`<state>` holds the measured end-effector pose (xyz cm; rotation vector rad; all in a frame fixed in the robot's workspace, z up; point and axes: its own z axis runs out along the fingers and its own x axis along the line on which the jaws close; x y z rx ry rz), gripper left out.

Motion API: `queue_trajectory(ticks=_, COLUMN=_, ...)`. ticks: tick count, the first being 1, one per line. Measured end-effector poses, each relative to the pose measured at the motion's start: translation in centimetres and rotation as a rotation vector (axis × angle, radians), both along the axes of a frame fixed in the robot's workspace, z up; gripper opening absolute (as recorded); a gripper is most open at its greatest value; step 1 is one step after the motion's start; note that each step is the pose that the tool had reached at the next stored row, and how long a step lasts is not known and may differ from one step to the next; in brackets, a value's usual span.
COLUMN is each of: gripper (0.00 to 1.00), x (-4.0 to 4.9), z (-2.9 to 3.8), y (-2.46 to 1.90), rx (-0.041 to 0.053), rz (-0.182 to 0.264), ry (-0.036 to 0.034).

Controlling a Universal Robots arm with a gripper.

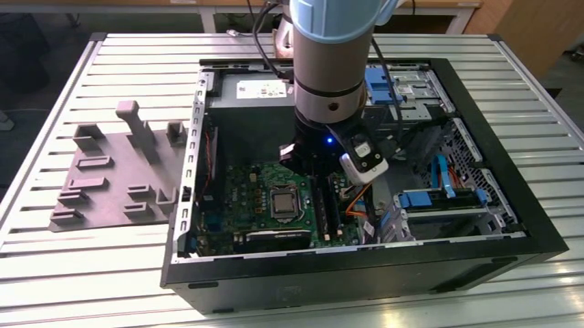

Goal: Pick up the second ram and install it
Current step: 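Insert the second ram into the second slot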

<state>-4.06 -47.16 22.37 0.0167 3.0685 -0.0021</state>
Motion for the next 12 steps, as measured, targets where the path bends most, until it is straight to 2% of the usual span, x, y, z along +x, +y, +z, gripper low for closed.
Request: queue_trajectory(ticks=12, gripper=0.12, x=0.04, z=-0.26, y=0.0, rx=-0.0002, rz=-0.006, ry=0.0001)
